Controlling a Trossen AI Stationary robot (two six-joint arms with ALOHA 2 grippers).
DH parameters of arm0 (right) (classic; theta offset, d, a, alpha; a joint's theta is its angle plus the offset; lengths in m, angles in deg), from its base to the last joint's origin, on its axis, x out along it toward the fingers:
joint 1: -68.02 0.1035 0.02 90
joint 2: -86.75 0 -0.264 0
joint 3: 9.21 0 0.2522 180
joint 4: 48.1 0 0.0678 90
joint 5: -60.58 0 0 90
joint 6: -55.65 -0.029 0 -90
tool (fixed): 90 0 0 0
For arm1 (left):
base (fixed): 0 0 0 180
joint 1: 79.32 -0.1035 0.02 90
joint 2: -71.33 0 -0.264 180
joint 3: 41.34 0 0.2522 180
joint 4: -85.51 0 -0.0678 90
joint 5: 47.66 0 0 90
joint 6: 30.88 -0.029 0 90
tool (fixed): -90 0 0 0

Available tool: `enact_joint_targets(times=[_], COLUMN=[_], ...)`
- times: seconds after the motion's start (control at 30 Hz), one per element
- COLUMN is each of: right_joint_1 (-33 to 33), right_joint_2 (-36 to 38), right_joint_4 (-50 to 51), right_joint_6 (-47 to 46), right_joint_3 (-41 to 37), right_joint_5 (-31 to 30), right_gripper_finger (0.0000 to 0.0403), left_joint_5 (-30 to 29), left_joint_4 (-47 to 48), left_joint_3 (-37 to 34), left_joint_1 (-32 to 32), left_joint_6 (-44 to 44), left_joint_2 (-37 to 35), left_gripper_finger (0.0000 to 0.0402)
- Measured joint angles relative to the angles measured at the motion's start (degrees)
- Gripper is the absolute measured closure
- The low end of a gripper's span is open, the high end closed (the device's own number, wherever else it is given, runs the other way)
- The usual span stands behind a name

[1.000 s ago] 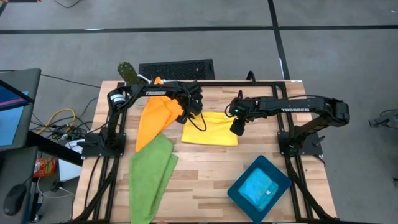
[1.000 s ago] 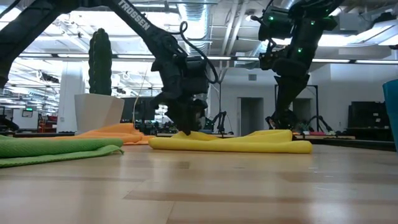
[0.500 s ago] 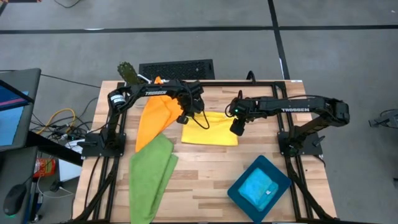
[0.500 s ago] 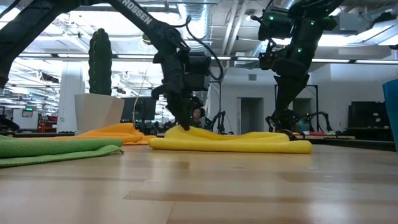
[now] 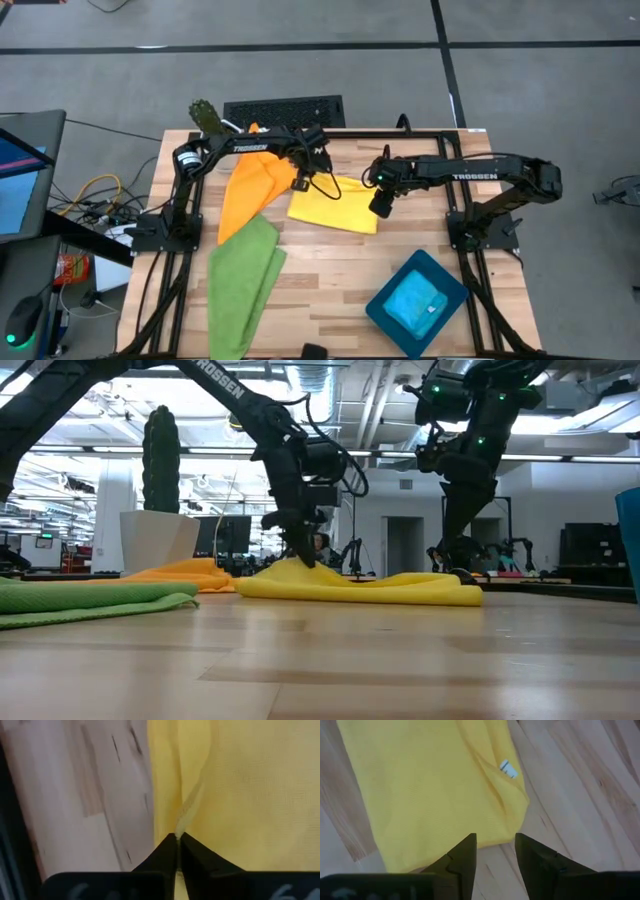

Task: Fold microfiber towels
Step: Fold the yellow microfiber towel

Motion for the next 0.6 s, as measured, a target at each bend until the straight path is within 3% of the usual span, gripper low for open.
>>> enact_joint_targets(times=[0.2, 0.47, 0.6], right_joint_1=[0.02, -0.59, 1.24], right_joint_2=[0.00, -0.04, -0.04], right_joint_4=[-3.22, -9.59, -10.12], right_joint_6=[1.95, 2.63, 2.50], right_joint_3=[0.00, 0.00, 0.00], right_joint_5=[0.02, 0.00, 4.39], right_gripper_finger=[0.0216, 0.0188, 0.0192], left_joint_5=[-3.16, -3.75, -4.45], left_joint_4=[0.74, 2.37, 6.82], left_joint_3=[0.83, 2.49, 2.49], left_joint_1=[-0.83, -1.55, -1.62], left_joint_6=[2.65, 5.20, 10.11], left_joint_2=[0.00, -0.02, -0.92], left_gripper_finger=[0.0320, 0.0182, 0.0123])
